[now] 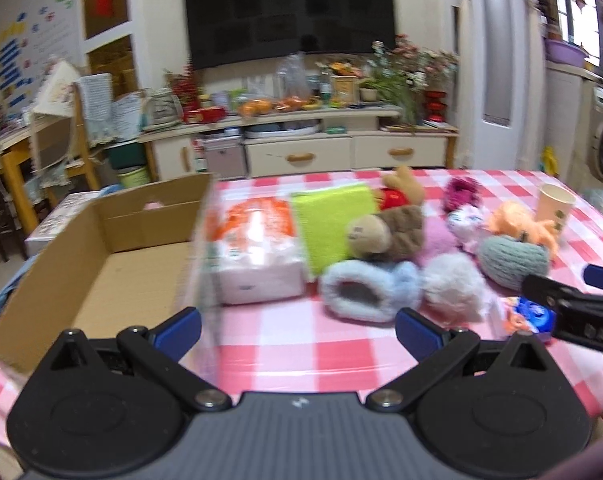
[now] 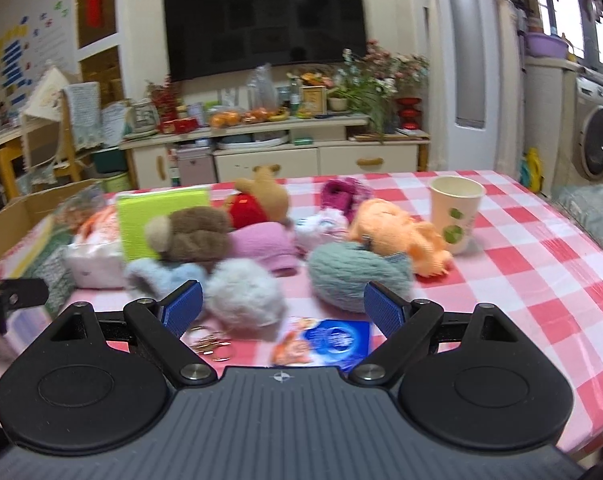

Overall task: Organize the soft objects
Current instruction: 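Grasp the brown plush toy with the left tool while the right tool approaches the blue tissue pack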

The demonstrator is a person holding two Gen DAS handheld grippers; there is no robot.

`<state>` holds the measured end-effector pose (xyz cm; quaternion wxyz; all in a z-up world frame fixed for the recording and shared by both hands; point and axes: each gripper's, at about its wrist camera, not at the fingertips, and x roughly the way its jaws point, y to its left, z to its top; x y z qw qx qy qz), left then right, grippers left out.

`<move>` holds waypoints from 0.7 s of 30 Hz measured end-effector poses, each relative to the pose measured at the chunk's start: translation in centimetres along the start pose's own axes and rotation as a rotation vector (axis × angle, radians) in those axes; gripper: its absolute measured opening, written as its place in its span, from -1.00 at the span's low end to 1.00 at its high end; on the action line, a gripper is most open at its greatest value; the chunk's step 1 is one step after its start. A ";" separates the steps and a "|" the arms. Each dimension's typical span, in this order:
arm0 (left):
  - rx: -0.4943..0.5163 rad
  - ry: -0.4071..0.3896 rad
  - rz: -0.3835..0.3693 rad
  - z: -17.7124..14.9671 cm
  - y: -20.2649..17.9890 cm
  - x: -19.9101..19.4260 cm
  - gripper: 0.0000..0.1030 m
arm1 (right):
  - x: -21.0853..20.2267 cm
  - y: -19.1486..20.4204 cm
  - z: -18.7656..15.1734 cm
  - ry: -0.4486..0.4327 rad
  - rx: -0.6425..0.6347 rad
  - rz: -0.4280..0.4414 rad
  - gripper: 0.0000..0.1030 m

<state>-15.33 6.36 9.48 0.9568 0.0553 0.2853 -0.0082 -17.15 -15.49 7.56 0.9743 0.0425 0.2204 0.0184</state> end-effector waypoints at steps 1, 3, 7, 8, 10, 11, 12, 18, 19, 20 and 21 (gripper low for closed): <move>0.009 0.003 -0.020 0.1 -0.5 0.2 0.99 | 0.3 -0.5 0.0 0.005 0.004 -0.011 1.00; 0.029 0.008 -0.050 0.4 -1.5 0.7 0.99 | 0.6 -1.3 0.1 0.017 0.014 -0.033 1.00; 0.066 0.004 -0.090 1.2 -3.1 1.8 0.98 | 1.1 -3.0 -0.2 0.067 0.059 -0.036 1.00; 0.079 0.001 -0.095 1.5 -3.5 2.2 0.98 | 1.2 -3.2 -0.2 0.086 0.074 -0.027 1.00; 0.098 -0.004 -0.105 2.2 -4.2 3.1 0.98 | 1.1 -3.5 -0.5 0.119 0.088 0.000 1.00; 0.101 -0.007 -0.111 2.4 -4.4 3.6 0.98 | 1.2 -3.3 -0.7 0.134 0.083 0.010 1.00; 0.103 -0.010 -0.117 2.6 -4.7 4.2 0.98 | 1.1 -3.2 -0.9 0.146 0.072 0.018 1.00; 0.105 0.007 -0.163 3.7 -6.3 7.9 0.98 | 1.7 -2.3 -1.1 0.198 0.023 0.031 1.00; 0.098 0.012 -0.173 3.9 -6.5 8.4 0.98 | 1.7 -2.2 -1.3 0.207 0.017 0.028 1.00; 0.092 0.015 -0.182 4.1 -6.7 9.0 0.98 | 2.1 -2.1 -1.0 0.216 0.017 0.028 1.00; 0.087 0.018 -0.187 4.3 -6.9 9.5 0.98 | 2.4 -1.9 -1.0 0.225 0.016 0.030 1.00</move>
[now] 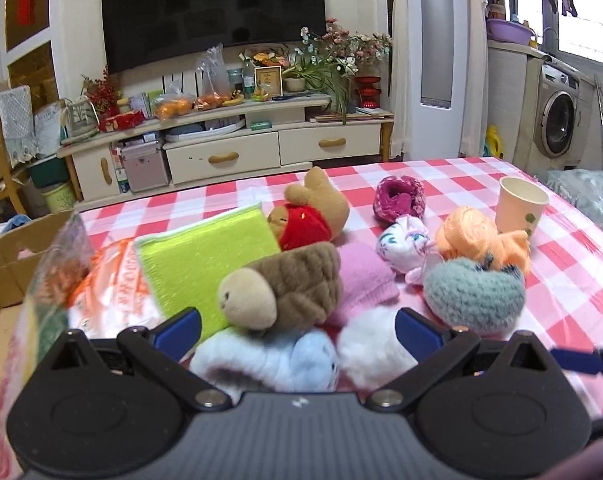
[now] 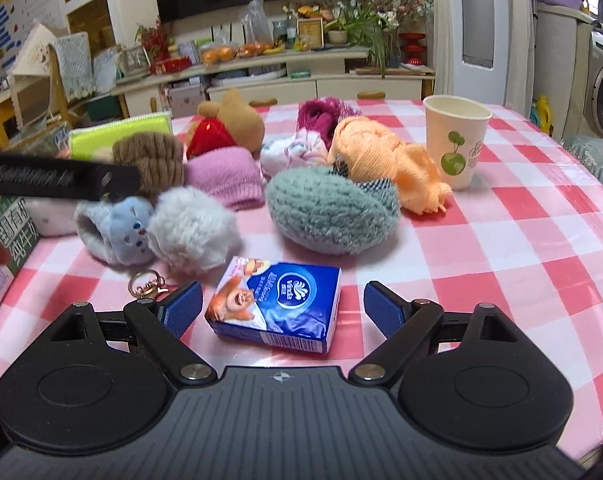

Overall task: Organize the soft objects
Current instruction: 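Grasp the brown plush toy with the left tool while the right tool approaches the blue tissue pack, then lift the brown plush toy with the left tool while the right tool grasps the blue tissue pack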

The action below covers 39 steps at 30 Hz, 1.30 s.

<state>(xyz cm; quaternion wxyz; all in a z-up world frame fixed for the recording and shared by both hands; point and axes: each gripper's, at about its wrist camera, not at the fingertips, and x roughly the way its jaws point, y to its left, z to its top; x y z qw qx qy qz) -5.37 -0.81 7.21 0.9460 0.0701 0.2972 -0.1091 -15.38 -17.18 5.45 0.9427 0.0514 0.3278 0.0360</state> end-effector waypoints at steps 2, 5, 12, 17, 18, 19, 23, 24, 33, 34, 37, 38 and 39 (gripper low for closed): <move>-0.017 0.006 0.000 0.4 0.1 1.1 0.98 | 0.4 0.2 0.0 0.013 -0.003 -0.001 1.00; -0.059 0.019 -0.004 0.8 0.3 2.5 0.98 | 1.0 0.5 -0.2 0.029 -0.014 -0.008 1.00; -0.082 0.028 0.000 1.6 0.3 4.7 0.79 | 1.8 0.9 0.0 0.016 -0.006 -0.005 1.00; -0.096 0.053 0.015 2.0 0.8 5.7 0.44 | 2.4 0.9 0.2 0.009 -0.012 0.012 1.00; -0.103 0.055 0.013 2.0 0.9 5.9 0.40 | 2.3 1.1 0.1 0.008 -0.014 0.015 1.00; -0.109 0.057 0.009 2.1 1.1 5.9 0.31 | 2.4 1.1 0.1 0.008 -0.013 0.020 1.00; -0.123 0.062 0.012 2.2 1.5 6.1 0.11 | 2.8 1.3 0.2 0.011 -0.014 0.049 1.00; -0.127 0.061 0.013 2.2 1.5 6.1 0.06 | 2.9 1.3 0.2 0.009 -0.016 0.052 1.00; -0.181 0.029 -0.021 2.6 2.8 4.0 -0.02 | 3.3 1.0 0.3 0.019 0.006 0.094 1.00; -0.181 0.023 -0.028 2.6 2.9 3.6 -0.02 | 3.3 1.0 0.3 0.020 0.003 0.099 1.00; -0.184 0.009 -0.051 2.6 3.3 2.6 -0.02 | 3.0 1.1 0.2 0.011 -0.014 0.118 1.00; -0.185 0.005 -0.059 2.6 3.4 2.2 -0.02 | 2.9 1.3 0.1 0.010 -0.016 0.122 1.00; -0.184 0.001 -0.066 2.6 3.5 1.9 -0.02 | 2.8 1.3 0.1 0.011 -0.020 0.128 1.00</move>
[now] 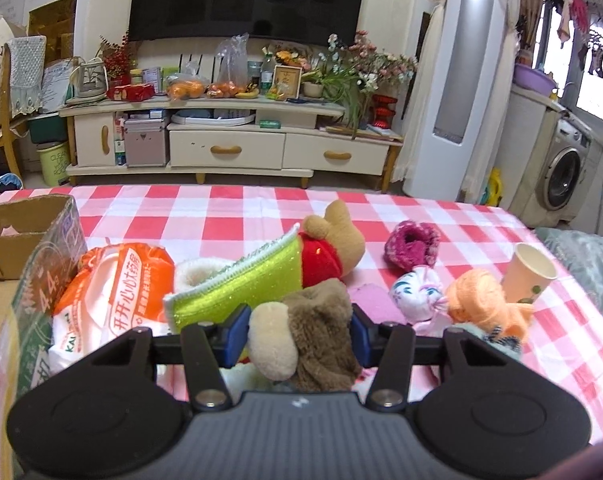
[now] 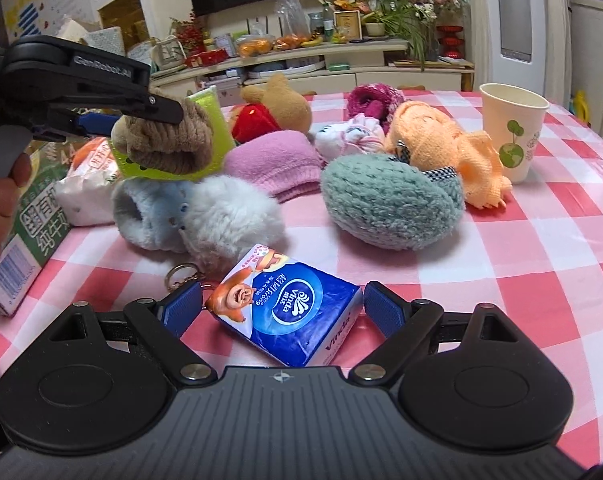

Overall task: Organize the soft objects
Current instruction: 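Lift the brown plush toy with the left tool while the right tool grasps the blue tissue pack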

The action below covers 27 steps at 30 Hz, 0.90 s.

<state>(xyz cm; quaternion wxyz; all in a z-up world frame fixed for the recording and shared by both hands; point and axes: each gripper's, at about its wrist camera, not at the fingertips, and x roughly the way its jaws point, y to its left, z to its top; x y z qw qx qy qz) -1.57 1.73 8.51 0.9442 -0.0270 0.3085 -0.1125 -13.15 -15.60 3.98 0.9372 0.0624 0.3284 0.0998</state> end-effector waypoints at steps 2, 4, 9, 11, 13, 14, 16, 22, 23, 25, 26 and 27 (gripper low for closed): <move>0.000 -0.005 -0.014 -0.1 0.3 -0.7 -0.02 | -0.1 0.1 -0.1 -0.003 -0.010 0.008 1.00; -0.004 -0.004 -0.029 -0.2 0.7 -1.2 -0.02 | -0.5 0.4 -0.1 -0.017 -0.031 0.014 1.00; -0.015 0.001 -0.051 -0.5 1.7 -2.0 -0.02 | -1.4 1.5 -0.2 -0.062 -0.142 0.024 1.00; -0.017 0.003 -0.057 -0.6 1.9 -2.2 -0.02 | -1.4 2.1 -0.4 -0.078 -0.198 0.007 1.00; -0.021 0.004 -0.064 -0.6 2.1 -2.4 -0.02 | -1.1 2.3 -0.4 -0.070 -0.247 -0.002 1.00; -0.021 0.004 -0.067 -0.7 2.2 -2.5 -0.02 | -0.8 2.4 -0.4 -0.067 -0.265 -0.013 1.00; -0.020 0.004 -0.074 -0.7 2.3 -2.6 -0.02 | -0.3 2.3 -0.2 -0.053 -0.283 -0.030 1.00; -0.022 0.005 -0.085 -0.9 2.9 -3.1 -0.02 | 0.9 1.0 0.2 0.034 -0.250 0.004 1.00; -0.024 0.005 -0.087 -0.8 3.1 -3.2 -0.02 | 1.1 1.1 0.0 0.049 -0.255 -0.001 1.00; -0.028 0.000 -0.089 -0.8 3.2 -3.4 -0.02 | 1.1 1.5 -0.3 0.050 -0.271 -0.023 1.00; -0.029 -0.004 -0.091 -0.7 3.4 -3.5 -0.02 | 1.0 1.6 -0.4 0.043 -0.276 -0.020 1.00; -0.031 -0.007 -0.093 -0.7 3.5 -3.7 -0.02 | 0.8 1.8 -0.4 0.035 -0.277 -0.017 0.98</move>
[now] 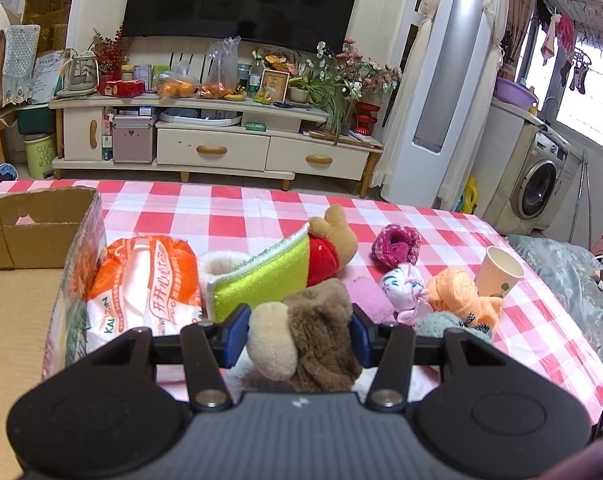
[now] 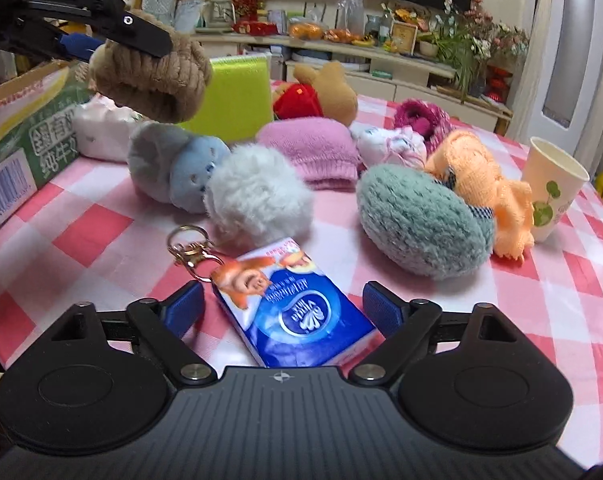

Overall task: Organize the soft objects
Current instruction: 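Lift the brown plush toy with the left tool while the right tool grasps the blue tissue pack, then carry both items over the cardboard box and open both tools to drop them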

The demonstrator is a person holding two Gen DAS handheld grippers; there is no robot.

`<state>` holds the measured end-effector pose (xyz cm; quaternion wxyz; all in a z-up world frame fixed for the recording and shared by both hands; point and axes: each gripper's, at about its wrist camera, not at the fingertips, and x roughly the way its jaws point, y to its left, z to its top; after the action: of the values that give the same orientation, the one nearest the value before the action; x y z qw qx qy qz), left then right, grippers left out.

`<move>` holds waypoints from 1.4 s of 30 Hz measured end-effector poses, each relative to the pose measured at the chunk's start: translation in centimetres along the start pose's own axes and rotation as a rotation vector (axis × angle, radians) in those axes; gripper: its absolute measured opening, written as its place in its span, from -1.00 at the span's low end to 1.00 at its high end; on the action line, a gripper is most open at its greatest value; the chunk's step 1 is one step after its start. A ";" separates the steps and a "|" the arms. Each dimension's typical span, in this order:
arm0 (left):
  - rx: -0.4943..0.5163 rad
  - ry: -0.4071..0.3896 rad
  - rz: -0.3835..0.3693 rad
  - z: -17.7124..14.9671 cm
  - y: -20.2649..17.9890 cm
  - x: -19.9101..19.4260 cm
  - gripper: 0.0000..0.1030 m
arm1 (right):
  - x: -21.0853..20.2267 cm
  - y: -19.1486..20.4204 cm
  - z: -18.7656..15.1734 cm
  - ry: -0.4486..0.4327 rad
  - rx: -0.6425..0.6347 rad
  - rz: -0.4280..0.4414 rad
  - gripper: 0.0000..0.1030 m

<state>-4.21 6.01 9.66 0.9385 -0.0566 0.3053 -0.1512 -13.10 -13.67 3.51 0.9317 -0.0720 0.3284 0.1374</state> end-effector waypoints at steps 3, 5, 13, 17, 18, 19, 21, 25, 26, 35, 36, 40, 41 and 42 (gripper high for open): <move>-0.010 -0.014 -0.004 0.1 0.5 -0.6 -0.01 | -0.2 0.3 0.1 0.004 0.008 -0.009 0.78; -0.018 -0.023 -0.004 0.2 0.9 -1.0 -0.01 | -0.2 0.4 0.2 0.010 0.015 -0.016 0.71; -0.042 -0.054 -0.005 0.4 2.5 -2.7 -0.01 | -1.1 1.3 0.9 0.017 0.088 -0.027 0.49; -0.065 -0.076 -0.005 0.5 3.6 -3.7 -0.01 | -1.7 1.9 1.5 0.002 0.116 -0.034 0.45; -0.071 -0.082 -0.004 0.5 3.9 -4.0 -0.01 | -2.0 2.1 1.8 -0.005 0.123 -0.030 0.45; -0.076 -0.088 -0.002 0.5 4.2 -4.2 -0.01 | -2.2 2.4 2.1 -0.009 0.128 -0.024 0.45; -0.088 -0.097 0.004 0.5 4.8 -4.7 -0.01 | -2.7 3.2 2.9 -0.024 0.127 -0.015 0.45; -0.117 -0.118 0.019 0.7 6.2 -5.7 0.00 | -3.4 4.9 4.9 -0.054 0.113 0.015 0.45; -0.122 -0.127 0.028 0.7 6.6 -6.0 0.00 | -3.5 5.5 5.5 -0.063 0.106 0.024 0.45; -0.226 -0.191 0.149 1.0 11.8 -8.2 0.00 | -2.9 11.3 11.7 -0.146 0.043 0.148 0.45; -0.239 -0.195 0.166 1.0 12.4 -8.4 0.00 | -2.7 12.1 12.4 -0.156 0.027 0.163 0.45; -0.288 -0.210 0.229 1.0 14.6 -8.8 0.01 | -1.7 15.3 14.4 -0.174 -0.033 0.215 0.45; -0.301 -0.212 0.245 1.0 15.2 -8.9 0.01 | -1.5 16.0 14.8 -0.174 -0.047 0.228 0.45; -0.316 -0.213 0.258 1.0 15.8 -9.0 0.01 | -1.2 16.7 15.1 -0.172 -0.060 0.241 0.45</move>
<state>-6.60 23.81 12.31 0.9564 -0.1790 0.2292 0.0267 -10.16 5.36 15.21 0.9305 -0.0479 0.2496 0.2637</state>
